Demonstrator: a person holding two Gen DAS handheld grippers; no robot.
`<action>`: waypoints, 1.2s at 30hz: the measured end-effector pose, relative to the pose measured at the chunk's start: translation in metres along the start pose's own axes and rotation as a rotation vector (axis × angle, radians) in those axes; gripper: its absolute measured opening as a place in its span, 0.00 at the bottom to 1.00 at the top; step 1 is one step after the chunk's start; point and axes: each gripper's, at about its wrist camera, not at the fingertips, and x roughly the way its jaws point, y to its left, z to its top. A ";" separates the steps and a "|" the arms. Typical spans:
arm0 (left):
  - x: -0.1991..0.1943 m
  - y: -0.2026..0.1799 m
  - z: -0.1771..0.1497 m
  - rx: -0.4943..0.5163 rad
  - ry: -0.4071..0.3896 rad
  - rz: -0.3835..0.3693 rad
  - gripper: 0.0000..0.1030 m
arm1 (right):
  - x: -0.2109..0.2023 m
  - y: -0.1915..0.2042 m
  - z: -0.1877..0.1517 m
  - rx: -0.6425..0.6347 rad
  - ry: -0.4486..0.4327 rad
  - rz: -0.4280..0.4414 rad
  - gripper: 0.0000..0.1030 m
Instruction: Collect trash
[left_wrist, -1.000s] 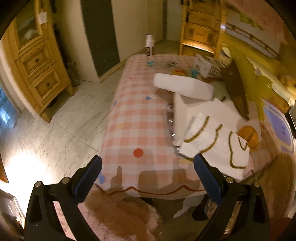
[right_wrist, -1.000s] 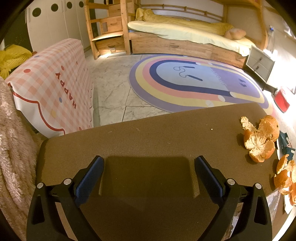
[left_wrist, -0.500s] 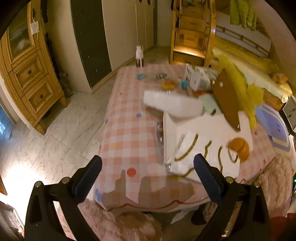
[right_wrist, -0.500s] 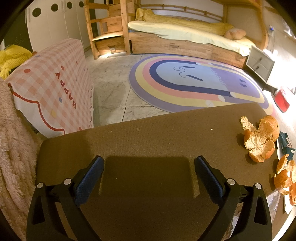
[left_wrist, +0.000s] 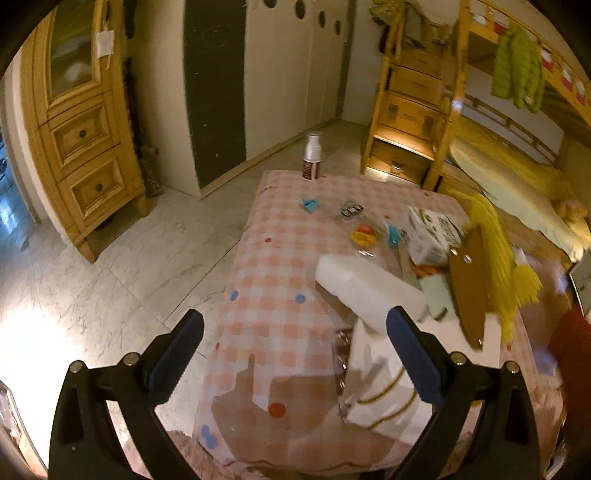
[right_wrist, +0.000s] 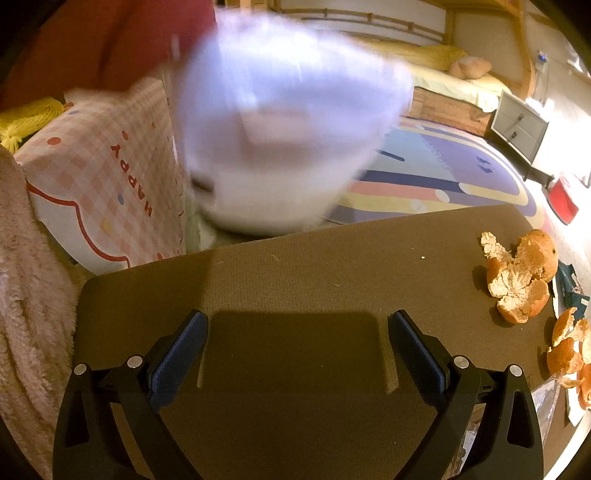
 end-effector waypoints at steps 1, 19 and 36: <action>0.004 0.000 0.003 -0.003 0.006 0.011 0.93 | 0.000 0.000 0.000 0.000 0.000 0.000 0.94; 0.012 -0.015 -0.009 0.035 0.037 0.028 0.93 | 0.000 0.000 0.000 0.001 0.000 0.000 0.94; -0.063 0.054 -0.045 -0.082 -0.077 0.071 0.93 | 0.000 0.000 0.000 0.001 0.000 0.000 0.94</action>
